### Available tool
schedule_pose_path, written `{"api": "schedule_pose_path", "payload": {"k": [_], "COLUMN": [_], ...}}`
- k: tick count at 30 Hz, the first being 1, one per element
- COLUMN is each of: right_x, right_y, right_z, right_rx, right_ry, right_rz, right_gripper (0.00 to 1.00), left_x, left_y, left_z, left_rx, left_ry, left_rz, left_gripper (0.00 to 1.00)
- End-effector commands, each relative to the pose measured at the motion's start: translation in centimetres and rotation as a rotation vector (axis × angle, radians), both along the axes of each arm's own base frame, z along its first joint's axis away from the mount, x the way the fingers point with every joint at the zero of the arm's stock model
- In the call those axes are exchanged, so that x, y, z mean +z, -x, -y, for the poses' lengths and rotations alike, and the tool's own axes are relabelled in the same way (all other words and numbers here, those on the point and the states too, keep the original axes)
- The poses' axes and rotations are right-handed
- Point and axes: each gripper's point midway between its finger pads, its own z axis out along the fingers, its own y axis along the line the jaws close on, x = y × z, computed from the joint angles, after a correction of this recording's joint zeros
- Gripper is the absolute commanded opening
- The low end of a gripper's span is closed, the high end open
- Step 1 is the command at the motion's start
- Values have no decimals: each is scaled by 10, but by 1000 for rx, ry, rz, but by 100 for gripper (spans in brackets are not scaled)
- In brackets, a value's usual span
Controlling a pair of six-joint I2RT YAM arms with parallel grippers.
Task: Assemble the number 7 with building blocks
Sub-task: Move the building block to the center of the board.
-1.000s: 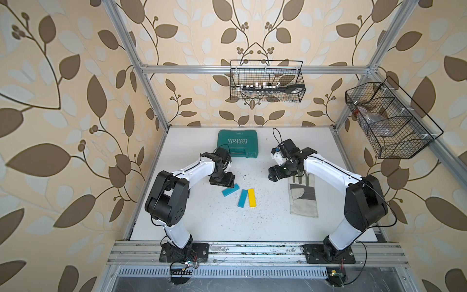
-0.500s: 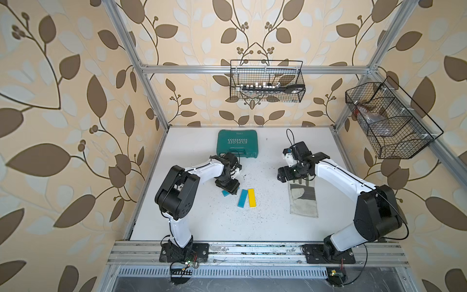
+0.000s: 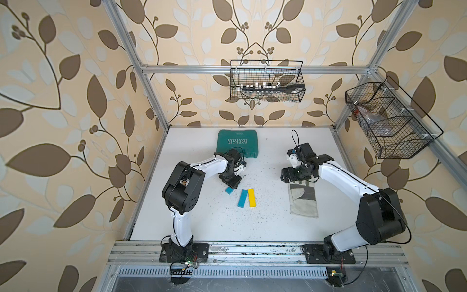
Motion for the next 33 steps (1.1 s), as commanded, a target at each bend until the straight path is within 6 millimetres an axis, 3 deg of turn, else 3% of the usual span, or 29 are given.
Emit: {"api": "schedule_pose_path", "payload": {"k": [1, 5, 12, 19, 30, 31, 32, 33], "right_x": [-2, -7, -11, -15, -14, -13, -13, -12], "right_y": [4, 6, 8, 12, 24, 24, 26, 27], "right_z": [3, 1, 0, -1, 0, 0, 0, -1], "right_rx": [-13, -16, -32, -42, -38, -35, -33, -31], "right_ry": [-4, -15, -31, -42, -47, -51, -54, -60], "right_rz": [-3, -24, -36, -49, -66, -64, -64, -64], "right_gripper": [90, 90, 90, 90, 90, 90, 90, 91], "left_x": [-1, -2, -4, 4, -8, -7, -6, -4], "left_y": [-10, -24, -51, -57, -73, -74, -74, -74], "left_z": [12, 23, 47, 71, 67, 68, 69, 70], "left_rx": [-141, -243, -434, -580, -619, -620, -619, -618], "left_ry": [-36, -67, -199, -116, -176, -173, -170, -162], "left_rz": [48, 77, 210, 284, 340, 347, 350, 353], "left_gripper": [32, 32, 17, 18, 30, 32, 43, 95]}}
